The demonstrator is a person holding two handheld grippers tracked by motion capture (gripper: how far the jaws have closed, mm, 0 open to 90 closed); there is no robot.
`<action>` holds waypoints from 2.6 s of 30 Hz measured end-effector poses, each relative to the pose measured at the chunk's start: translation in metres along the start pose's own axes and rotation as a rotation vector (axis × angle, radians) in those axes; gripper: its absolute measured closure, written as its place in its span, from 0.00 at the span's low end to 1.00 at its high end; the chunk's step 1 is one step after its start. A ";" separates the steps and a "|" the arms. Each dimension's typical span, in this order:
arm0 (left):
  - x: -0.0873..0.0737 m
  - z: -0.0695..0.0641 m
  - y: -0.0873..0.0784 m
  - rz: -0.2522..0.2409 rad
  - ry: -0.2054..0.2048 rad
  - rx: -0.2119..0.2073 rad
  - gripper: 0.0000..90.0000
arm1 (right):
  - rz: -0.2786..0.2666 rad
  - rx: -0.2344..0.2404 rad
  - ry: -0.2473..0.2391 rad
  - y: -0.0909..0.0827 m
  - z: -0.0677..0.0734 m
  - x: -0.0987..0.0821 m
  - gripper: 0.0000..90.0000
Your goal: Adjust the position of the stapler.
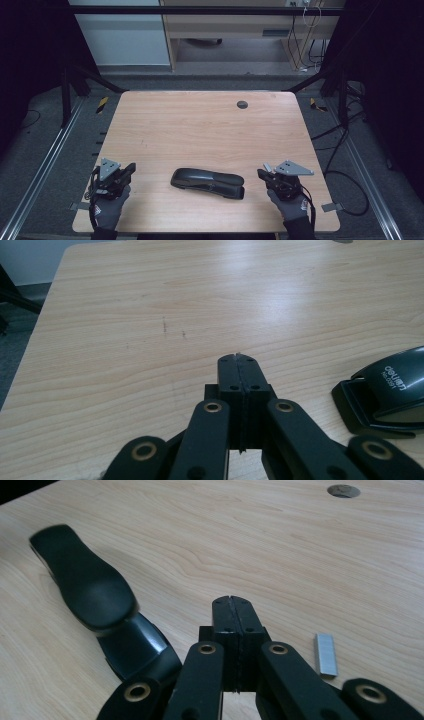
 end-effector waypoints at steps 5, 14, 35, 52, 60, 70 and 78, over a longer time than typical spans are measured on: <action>0.011 -0.013 0.011 0.009 0.031 -0.028 1.00 | -0.014 0.028 -0.013 -0.001 0.011 0.011 1.00; 0.025 -0.038 0.035 0.033 0.094 -0.053 1.00 | -0.038 0.081 -0.018 -0.002 0.025 0.025 1.00; 0.023 -0.089 0.086 0.117 0.182 -0.149 1.00 | -0.023 0.263 -0.070 0.010 0.083 0.026 1.00; 0.012 -0.095 0.097 0.156 0.201 -0.166 1.00 | 0.074 0.322 -0.072 0.026 0.095 -0.020 1.00; 0.012 -0.099 0.096 0.155 0.206 -0.179 1.00 | 0.116 0.298 -0.061 0.030 0.085 -0.044 1.00; 0.011 -0.102 0.091 0.158 0.222 -0.193 1.00 | 0.164 0.242 -0.021 0.041 0.069 -0.064 1.00; 0.005 -0.104 0.090 0.164 0.221 -0.195 1.00 | 0.166 0.242 -0.039 0.043 0.071 -0.065 1.00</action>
Point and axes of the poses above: each handheld gripper's, and its own axes: y roughly forward along the jaws, x roughly out of its top, z roughly to its left, the point moved 9 cm from there along y, roughly forward along the jaws, and after that the axes turned 2 degrees about z, right-handed, at the moved point
